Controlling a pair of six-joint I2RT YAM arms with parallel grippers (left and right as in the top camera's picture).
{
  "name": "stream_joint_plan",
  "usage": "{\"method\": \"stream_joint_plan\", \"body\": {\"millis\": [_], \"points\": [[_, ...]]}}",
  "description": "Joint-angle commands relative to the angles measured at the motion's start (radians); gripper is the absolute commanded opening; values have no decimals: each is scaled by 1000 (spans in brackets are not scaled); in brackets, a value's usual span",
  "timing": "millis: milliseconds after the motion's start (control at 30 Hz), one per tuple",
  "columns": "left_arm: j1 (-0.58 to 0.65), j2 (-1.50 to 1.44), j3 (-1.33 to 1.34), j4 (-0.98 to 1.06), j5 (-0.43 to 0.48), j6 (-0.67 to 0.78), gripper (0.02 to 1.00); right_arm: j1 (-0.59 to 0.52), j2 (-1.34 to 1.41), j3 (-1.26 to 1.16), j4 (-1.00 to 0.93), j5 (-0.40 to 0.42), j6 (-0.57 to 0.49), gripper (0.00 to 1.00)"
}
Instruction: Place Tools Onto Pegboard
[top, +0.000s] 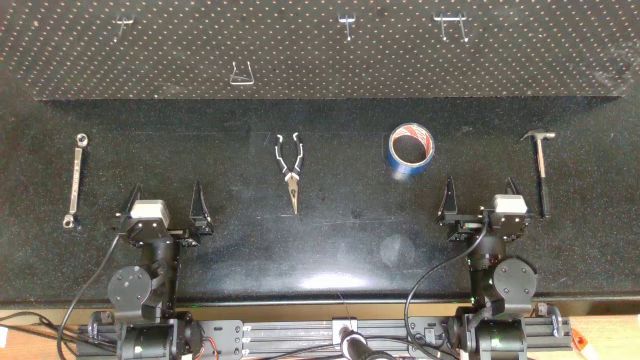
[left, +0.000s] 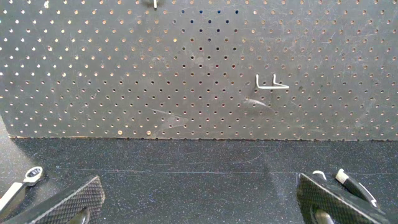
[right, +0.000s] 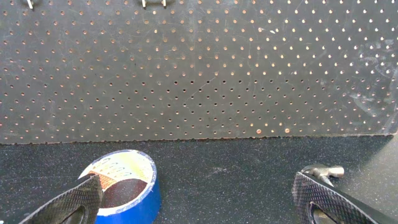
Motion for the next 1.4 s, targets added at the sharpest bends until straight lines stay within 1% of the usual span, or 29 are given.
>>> {"method": "stream_joint_plan", "body": {"millis": [33, 533, 667, 833, 933, 1133, 1300, 1333, 1400], "points": [[-4, -8, -2, -8, -10, 16, 993, -5, -11, -3, -6, -6, -14, 1000], [5, 12, 31, -2, -11, -3, 993, -5, -11, -3, -6, -6, -14, 1000], [5, 112, 147, -4, -11, -15, 996, -5, -11, -3, -6, -6, -14, 1000], [3, 315, 394, -23, -7, -50, 993, -5, -11, -3, -6, -6, -14, 1000], [3, 431, 572, -117, -8, -48, 993, -5, -11, -3, -6, -6, -14, 1000], [3, 626, 974, -435, -11, -48, 993, -5, -11, -3, -6, -6, -14, 1000], [15, 728, 1227, -636, -16, -48, 993, -5, -11, -3, -6, -6, -14, 1000], [25, 747, 1276, -707, -38, -48, 993, -5, -11, -3, -6, -6, -14, 1000], [54, 776, 1347, -838, -111, -47, 996, -5, -11, -3, -6, -6, -14, 998]]}}
